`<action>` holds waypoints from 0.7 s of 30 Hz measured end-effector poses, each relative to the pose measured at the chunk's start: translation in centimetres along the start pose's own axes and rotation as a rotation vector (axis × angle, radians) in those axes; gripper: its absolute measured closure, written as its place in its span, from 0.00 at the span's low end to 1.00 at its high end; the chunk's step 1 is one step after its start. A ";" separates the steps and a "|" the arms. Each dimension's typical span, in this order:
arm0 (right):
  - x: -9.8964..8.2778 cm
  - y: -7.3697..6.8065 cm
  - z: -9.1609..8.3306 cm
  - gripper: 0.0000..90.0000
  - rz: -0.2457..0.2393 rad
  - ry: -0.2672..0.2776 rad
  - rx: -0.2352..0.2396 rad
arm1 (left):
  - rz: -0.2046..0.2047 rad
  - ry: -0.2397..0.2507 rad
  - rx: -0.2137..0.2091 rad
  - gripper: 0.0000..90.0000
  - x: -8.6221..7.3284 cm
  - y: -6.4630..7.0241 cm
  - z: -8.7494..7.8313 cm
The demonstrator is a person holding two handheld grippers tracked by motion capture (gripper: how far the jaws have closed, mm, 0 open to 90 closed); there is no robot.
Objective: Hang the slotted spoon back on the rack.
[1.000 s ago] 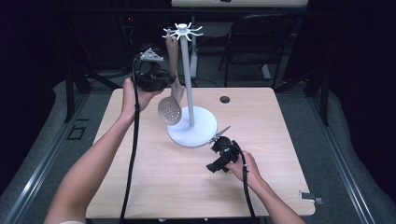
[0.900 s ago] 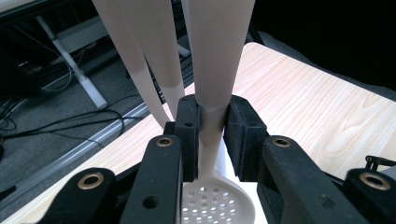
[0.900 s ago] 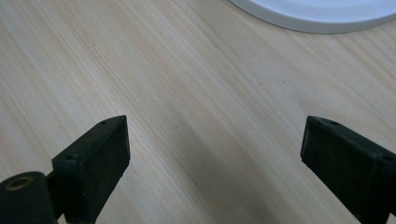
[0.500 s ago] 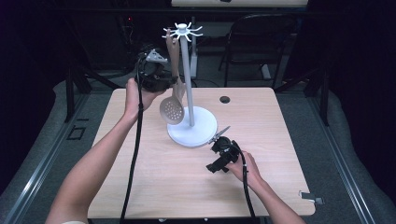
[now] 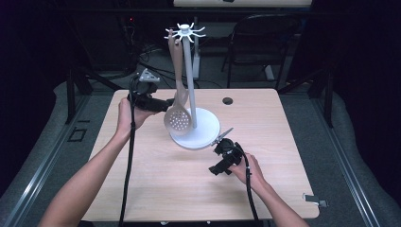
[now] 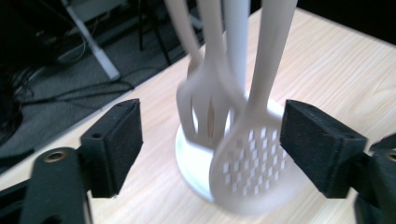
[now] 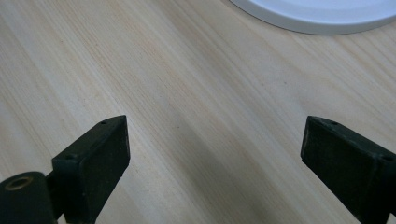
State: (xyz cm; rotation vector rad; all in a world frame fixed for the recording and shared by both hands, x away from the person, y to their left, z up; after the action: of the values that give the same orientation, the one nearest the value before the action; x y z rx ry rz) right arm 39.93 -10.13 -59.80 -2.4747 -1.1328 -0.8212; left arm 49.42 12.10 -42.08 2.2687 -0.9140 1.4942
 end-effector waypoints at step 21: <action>-0.2 -0.1 0.3 0.08 -0.005 -0.007 0.004 | -0.131 -0.172 0.036 0.17 -13.3 -1.7 -0.3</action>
State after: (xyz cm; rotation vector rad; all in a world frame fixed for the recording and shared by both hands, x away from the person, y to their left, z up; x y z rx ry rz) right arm 39.90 -10.07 -60.12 -2.4743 -1.1424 -0.8110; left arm 46.72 18.25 -53.66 2.4616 -0.7713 1.2865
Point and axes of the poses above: each handheld gripper's, and its own axes: z roughly forward along the jaws, x roughly out of its top, y roughly to its right, the point moved 8 cm from there along z, roughly forward along the jaws, and after that the axes turned 12 degrees about y, right-handed, at the moved point
